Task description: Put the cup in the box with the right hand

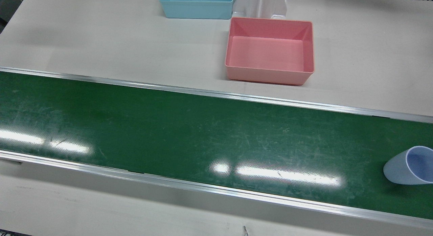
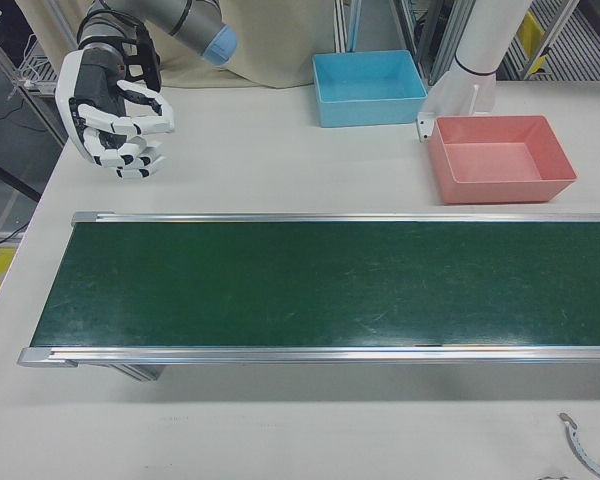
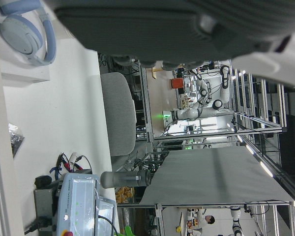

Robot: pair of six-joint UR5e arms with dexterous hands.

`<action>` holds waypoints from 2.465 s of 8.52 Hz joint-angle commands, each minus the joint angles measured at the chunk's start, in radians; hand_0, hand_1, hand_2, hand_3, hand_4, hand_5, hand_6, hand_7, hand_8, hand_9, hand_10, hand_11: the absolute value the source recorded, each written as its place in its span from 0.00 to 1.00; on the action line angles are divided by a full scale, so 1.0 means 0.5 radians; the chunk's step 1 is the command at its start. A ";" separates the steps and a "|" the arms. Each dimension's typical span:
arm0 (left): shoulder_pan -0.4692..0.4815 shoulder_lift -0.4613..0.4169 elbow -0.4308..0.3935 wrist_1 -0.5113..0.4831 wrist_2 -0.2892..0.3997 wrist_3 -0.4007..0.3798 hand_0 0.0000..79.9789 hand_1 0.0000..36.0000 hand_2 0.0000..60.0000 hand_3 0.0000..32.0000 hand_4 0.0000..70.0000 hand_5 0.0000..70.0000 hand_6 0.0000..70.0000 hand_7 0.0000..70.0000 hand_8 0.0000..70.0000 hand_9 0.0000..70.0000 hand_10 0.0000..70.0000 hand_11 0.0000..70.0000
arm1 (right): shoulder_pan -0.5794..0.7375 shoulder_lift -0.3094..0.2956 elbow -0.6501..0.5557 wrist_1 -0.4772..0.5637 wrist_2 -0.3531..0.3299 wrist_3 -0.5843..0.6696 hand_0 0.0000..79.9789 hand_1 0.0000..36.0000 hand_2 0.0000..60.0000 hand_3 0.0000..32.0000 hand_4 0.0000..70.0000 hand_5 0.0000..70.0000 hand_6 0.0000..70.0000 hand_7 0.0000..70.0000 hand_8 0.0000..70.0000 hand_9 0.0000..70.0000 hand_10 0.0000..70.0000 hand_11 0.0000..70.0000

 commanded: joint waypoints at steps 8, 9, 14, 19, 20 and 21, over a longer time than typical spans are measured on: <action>-0.002 0.000 -0.002 0.000 0.000 0.000 0.00 0.00 0.00 0.00 0.00 0.00 0.00 0.00 0.00 0.00 0.00 0.00 | -0.001 0.000 0.004 0.003 0.000 0.003 1.00 1.00 0.57 0.00 0.43 0.30 0.31 1.00 0.63 0.80 0.48 0.73; 0.001 0.000 -0.002 0.000 0.003 0.000 0.00 0.00 0.00 0.00 0.00 0.00 0.00 0.00 0.00 0.00 0.00 0.00 | -0.004 0.000 0.004 0.000 0.000 0.003 1.00 1.00 0.57 0.00 0.41 0.30 0.31 1.00 0.63 0.79 0.48 0.73; 0.001 0.000 -0.002 0.000 0.000 0.000 0.00 0.00 0.00 0.00 0.00 0.00 0.00 0.00 0.00 0.00 0.00 0.00 | -0.004 0.000 0.007 0.000 0.000 0.003 1.00 1.00 0.59 0.00 0.44 0.30 0.32 1.00 0.64 0.81 0.49 0.74; -0.002 0.000 -0.005 0.003 0.000 0.000 0.00 0.00 0.00 0.00 0.00 0.00 0.00 0.00 0.00 0.00 0.00 0.00 | -0.007 0.000 0.016 0.000 0.000 -0.006 1.00 1.00 0.59 0.00 0.45 0.30 0.32 1.00 0.63 0.81 0.49 0.74; -0.002 0.000 -0.002 0.003 0.000 0.000 0.00 0.00 0.00 0.00 0.00 0.00 0.00 0.00 0.00 0.00 0.00 0.00 | -0.007 0.000 0.016 0.000 0.000 -0.006 1.00 1.00 0.59 0.00 0.45 0.30 0.32 1.00 0.64 0.81 0.49 0.74; -0.002 0.000 -0.002 0.000 0.000 0.000 0.00 0.00 0.00 0.00 0.00 0.00 0.00 0.00 0.00 0.00 0.00 0.00 | -0.007 0.000 0.016 0.000 0.000 -0.006 1.00 1.00 0.59 0.00 0.45 0.30 0.32 1.00 0.63 0.81 0.49 0.74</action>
